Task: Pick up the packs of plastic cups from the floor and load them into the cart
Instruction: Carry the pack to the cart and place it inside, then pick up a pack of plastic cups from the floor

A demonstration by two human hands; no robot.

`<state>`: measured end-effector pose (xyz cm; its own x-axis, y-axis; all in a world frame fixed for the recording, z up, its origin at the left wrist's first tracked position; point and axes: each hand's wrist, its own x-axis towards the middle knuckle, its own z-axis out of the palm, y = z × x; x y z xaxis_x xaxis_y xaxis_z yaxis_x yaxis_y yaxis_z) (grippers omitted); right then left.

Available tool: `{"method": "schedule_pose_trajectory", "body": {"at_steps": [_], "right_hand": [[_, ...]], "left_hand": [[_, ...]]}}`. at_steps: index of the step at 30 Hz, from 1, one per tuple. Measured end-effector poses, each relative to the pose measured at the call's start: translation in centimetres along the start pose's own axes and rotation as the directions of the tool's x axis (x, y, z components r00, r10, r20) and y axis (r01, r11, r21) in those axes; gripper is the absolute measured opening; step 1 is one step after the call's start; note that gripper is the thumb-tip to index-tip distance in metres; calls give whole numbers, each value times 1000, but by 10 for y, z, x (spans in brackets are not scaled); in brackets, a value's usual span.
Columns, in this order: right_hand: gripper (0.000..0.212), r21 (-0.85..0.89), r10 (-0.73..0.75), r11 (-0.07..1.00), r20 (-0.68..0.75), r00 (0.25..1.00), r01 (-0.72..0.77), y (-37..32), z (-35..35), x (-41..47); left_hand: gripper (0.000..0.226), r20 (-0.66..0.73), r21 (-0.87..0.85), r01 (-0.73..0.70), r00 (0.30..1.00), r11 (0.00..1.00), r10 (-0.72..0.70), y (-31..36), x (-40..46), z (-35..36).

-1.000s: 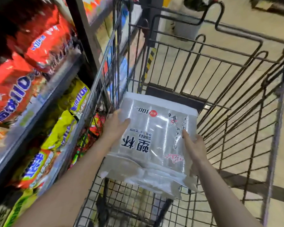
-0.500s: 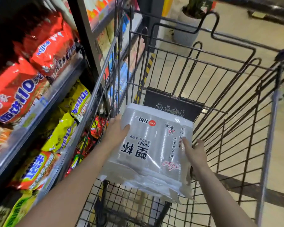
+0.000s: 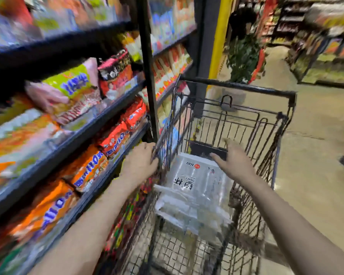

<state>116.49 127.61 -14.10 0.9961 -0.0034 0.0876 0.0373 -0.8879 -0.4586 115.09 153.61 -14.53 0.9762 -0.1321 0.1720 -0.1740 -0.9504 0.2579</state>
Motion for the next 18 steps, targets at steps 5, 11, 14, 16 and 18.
{"method": "schedule_pose_trajectory", "body": {"at_steps": [5,11,14,16,18], "right_hand": [[60,-228,-215,938,208,954,261,-69,-34,-85],[58,-227,-448,823,304,841,520,-143,-56,-189],[61,-158,-569,754,327,754,637,-180,-61,-239],[60,-113,-660,672,357,661,732,-203,-59,-276],[57,-89,-712,608,378,592,789,-217,-56,-302]], "left_hand": [[43,18,361,36,999,932,-45,-2,-133,-83],[33,-43,542,315,936,779,-348,4,-286,-157],[35,-102,538,454,871,710,-480,11,-364,-188],[36,-165,542,545,816,640,-554,21,-422,-205],[37,-213,544,609,765,577,-608,32,-466,-213]]}}
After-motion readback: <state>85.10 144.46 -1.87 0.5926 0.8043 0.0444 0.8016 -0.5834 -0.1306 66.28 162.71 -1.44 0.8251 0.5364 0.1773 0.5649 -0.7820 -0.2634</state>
